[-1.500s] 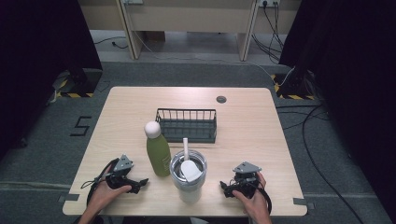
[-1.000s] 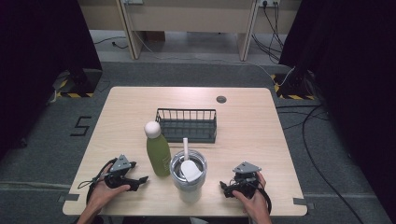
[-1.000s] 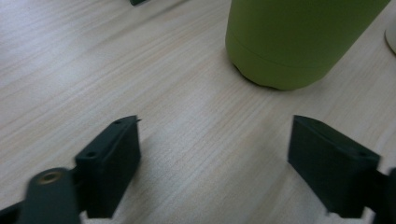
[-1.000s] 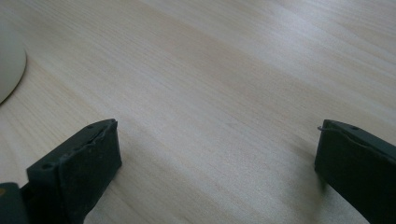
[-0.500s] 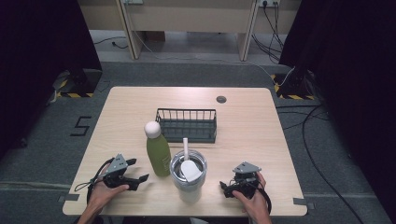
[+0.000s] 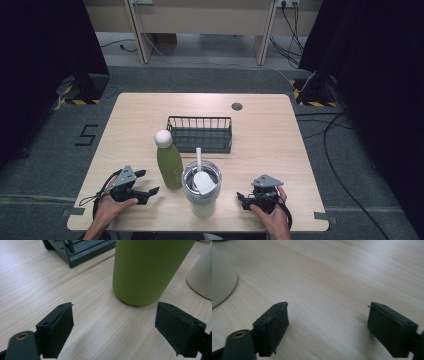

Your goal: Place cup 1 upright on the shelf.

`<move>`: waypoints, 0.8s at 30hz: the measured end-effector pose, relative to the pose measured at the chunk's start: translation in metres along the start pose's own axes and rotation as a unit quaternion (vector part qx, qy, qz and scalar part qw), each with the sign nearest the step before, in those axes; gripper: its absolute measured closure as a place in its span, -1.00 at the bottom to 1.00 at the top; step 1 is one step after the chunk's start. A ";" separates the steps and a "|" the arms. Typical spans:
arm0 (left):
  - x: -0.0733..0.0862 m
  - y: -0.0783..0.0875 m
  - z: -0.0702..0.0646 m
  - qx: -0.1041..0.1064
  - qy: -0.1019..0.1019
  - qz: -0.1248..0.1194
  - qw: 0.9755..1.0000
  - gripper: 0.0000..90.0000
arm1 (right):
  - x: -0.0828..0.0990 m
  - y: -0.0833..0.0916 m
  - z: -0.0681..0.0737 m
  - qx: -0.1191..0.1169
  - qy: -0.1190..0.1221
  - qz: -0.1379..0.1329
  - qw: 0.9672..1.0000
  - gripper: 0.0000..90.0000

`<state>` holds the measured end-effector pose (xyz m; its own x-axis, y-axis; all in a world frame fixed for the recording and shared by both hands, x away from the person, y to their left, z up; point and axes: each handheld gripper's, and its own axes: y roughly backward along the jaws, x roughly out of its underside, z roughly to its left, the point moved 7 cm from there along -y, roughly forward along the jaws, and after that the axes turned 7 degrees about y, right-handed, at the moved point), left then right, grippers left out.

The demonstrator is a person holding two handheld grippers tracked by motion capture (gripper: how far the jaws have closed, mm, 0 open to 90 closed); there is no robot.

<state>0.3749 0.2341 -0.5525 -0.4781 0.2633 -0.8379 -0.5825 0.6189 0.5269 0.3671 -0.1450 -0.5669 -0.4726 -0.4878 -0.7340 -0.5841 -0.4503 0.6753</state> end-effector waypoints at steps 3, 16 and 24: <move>0.002 0.002 -0.001 0.000 0.000 0.003 1.000 -0.67 | -0.003 0.008 0.007 -0.006 0.002 -0.018 1.000 -0.66; 0.011 0.009 0.003 -0.008 0.000 0.021 1.000 -0.67 | -0.022 0.038 0.045 -0.044 0.040 -0.086 0.995 -0.66; 0.019 0.010 0.006 -0.017 -0.001 0.042 0.999 -0.67 | -0.032 0.045 0.061 -0.064 0.052 -0.108 0.991 -0.66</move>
<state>0.3644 0.2498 -0.5642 -0.5259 0.3149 -0.7901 -0.5622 0.5684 0.6007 0.3156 -0.1037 -0.5173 -0.2703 -0.4410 -0.8558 -0.5726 -0.6410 0.5111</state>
